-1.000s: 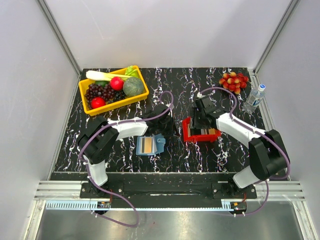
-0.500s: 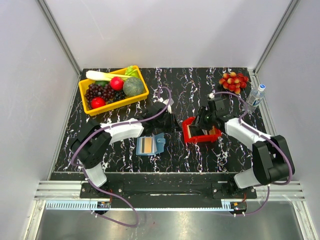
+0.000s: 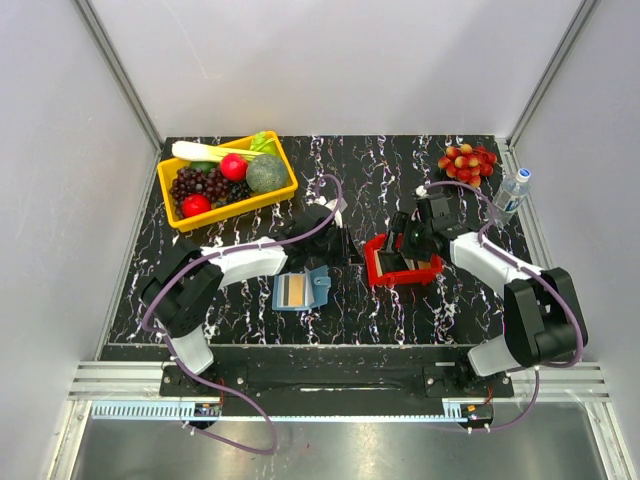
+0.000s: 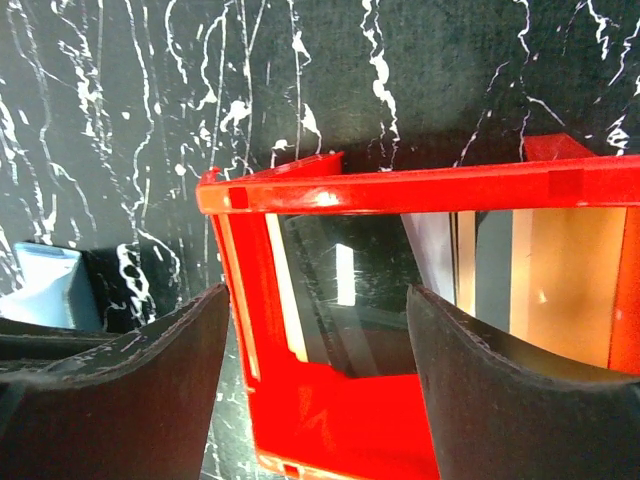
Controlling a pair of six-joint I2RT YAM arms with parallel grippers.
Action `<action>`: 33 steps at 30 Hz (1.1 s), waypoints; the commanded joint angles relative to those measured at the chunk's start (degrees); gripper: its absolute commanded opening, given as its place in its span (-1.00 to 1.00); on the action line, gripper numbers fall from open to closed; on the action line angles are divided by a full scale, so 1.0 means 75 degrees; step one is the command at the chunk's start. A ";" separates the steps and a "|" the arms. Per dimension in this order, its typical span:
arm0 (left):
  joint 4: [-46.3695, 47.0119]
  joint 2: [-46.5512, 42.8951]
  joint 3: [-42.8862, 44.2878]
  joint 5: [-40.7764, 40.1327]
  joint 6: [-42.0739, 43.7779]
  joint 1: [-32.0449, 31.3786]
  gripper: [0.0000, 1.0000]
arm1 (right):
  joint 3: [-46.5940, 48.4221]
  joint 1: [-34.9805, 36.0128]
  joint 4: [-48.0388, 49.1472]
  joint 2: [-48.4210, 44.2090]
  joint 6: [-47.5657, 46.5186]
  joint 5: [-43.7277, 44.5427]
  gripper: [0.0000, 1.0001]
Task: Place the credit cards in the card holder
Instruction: Pick up the credit card from the storage box.
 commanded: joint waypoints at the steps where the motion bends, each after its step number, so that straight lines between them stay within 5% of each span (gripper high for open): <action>1: 0.0367 -0.0207 0.0034 0.0116 0.0036 0.0044 -0.61 | 0.0527 0.0163 -0.0503 0.0279 -0.0869 0.0386 0.55; 12: 0.0379 -0.0207 -0.0013 0.0151 0.0013 0.0067 -0.61 | 0.1606 0.1077 -0.1816 0.1733 -0.1188 0.2413 0.68; 19: 0.0438 -0.0160 -0.0048 0.0280 0.0001 0.0114 -0.61 | 0.1583 0.1077 -0.1794 0.1815 -0.1128 0.2321 0.29; 25: 0.0450 -0.0207 -0.0072 0.0280 0.0001 0.0149 -0.61 | 0.1360 0.1077 -0.1524 0.1266 -0.1128 0.2250 0.15; 33: 0.0426 -0.0195 0.0010 0.0315 0.0071 0.0149 -0.60 | 0.1021 0.0914 -0.0834 -0.0270 -0.0801 0.2041 0.25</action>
